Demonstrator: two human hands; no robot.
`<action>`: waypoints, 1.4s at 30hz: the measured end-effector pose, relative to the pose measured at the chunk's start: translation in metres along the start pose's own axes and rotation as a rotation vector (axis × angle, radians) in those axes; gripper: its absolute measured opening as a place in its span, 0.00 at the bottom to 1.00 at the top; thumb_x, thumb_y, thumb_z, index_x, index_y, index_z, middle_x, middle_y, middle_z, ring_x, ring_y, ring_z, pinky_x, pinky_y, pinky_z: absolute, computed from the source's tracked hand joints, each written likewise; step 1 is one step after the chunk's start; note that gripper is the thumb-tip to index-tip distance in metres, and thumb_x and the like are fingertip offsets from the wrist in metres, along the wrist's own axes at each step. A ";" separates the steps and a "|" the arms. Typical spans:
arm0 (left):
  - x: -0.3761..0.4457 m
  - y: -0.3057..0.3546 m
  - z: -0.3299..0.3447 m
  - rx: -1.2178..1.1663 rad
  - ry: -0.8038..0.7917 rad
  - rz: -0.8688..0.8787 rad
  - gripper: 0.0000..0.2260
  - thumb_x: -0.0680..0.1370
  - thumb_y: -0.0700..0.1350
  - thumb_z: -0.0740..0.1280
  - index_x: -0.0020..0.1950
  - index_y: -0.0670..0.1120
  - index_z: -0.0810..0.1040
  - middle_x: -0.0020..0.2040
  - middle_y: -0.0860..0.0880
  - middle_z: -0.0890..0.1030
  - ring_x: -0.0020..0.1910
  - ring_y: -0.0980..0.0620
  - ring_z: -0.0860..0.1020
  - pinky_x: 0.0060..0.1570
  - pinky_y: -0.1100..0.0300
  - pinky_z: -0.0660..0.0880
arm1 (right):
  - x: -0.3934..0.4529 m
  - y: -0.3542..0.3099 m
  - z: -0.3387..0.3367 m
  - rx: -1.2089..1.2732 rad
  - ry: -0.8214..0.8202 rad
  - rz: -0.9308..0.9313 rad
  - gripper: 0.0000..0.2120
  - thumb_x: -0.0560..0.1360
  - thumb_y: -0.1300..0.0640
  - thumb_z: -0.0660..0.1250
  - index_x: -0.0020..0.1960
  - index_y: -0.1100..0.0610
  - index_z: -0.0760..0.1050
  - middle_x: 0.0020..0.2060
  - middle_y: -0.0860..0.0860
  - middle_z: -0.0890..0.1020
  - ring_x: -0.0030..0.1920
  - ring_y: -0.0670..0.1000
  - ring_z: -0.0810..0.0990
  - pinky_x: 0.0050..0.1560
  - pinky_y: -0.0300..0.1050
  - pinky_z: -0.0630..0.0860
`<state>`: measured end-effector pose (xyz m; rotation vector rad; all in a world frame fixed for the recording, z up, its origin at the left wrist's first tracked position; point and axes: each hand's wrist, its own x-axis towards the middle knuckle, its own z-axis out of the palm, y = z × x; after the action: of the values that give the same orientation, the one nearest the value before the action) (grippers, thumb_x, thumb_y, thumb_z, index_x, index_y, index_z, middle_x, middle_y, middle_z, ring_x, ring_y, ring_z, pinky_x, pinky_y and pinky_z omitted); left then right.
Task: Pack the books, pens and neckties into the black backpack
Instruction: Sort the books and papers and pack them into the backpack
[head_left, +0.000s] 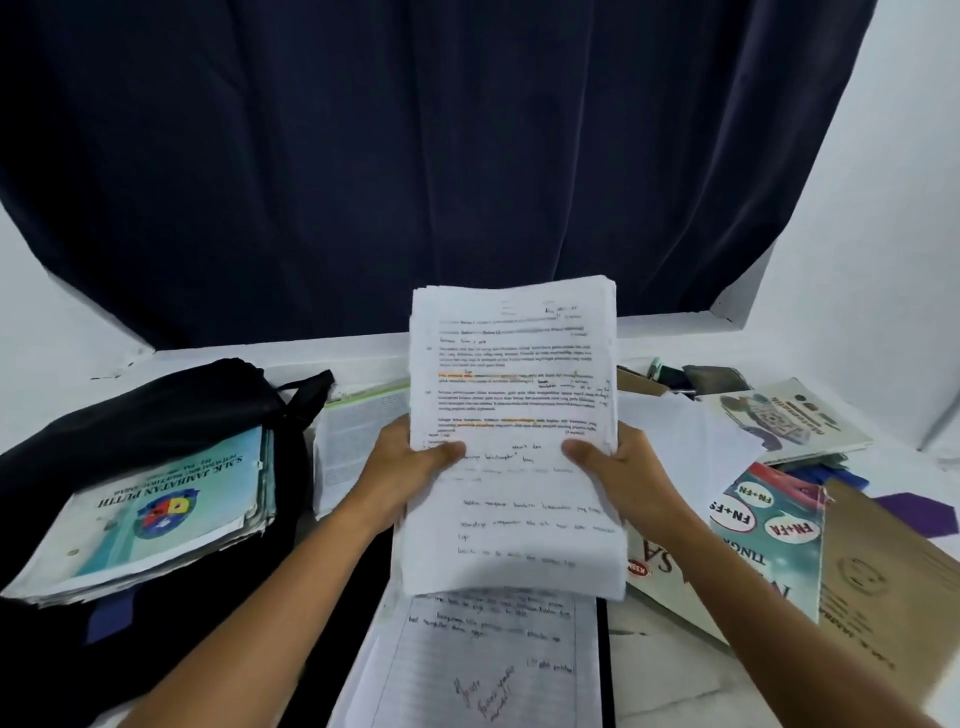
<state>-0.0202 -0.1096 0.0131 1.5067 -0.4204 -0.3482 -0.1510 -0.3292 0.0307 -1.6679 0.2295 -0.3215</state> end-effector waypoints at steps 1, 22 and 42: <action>0.001 0.001 0.001 0.038 -0.020 -0.030 0.17 0.74 0.34 0.72 0.59 0.49 0.80 0.58 0.50 0.83 0.58 0.50 0.81 0.60 0.51 0.76 | 0.001 0.001 -0.004 0.039 -0.028 0.030 0.12 0.78 0.63 0.66 0.60 0.53 0.78 0.52 0.47 0.85 0.53 0.49 0.84 0.52 0.46 0.81; -0.016 -0.032 -0.014 0.480 -0.153 -0.417 0.09 0.73 0.43 0.76 0.50 0.45 0.79 0.44 0.48 0.84 0.38 0.53 0.82 0.28 0.63 0.75 | -0.028 0.069 -0.005 0.315 -0.136 0.456 0.25 0.63 0.64 0.72 0.60 0.68 0.77 0.53 0.67 0.82 0.53 0.70 0.81 0.56 0.71 0.75; 0.175 -0.024 -0.128 1.049 -0.004 -0.102 0.13 0.76 0.45 0.70 0.60 0.49 0.79 0.59 0.48 0.81 0.58 0.48 0.78 0.61 0.55 0.74 | 0.049 0.054 0.020 0.404 0.138 0.354 0.18 0.69 0.67 0.69 0.59 0.63 0.78 0.50 0.62 0.84 0.48 0.65 0.84 0.47 0.61 0.82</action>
<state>0.1953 -0.0808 -0.0037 2.5550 -0.5685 -0.2056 -0.0956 -0.3334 -0.0210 -1.1817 0.5204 -0.1979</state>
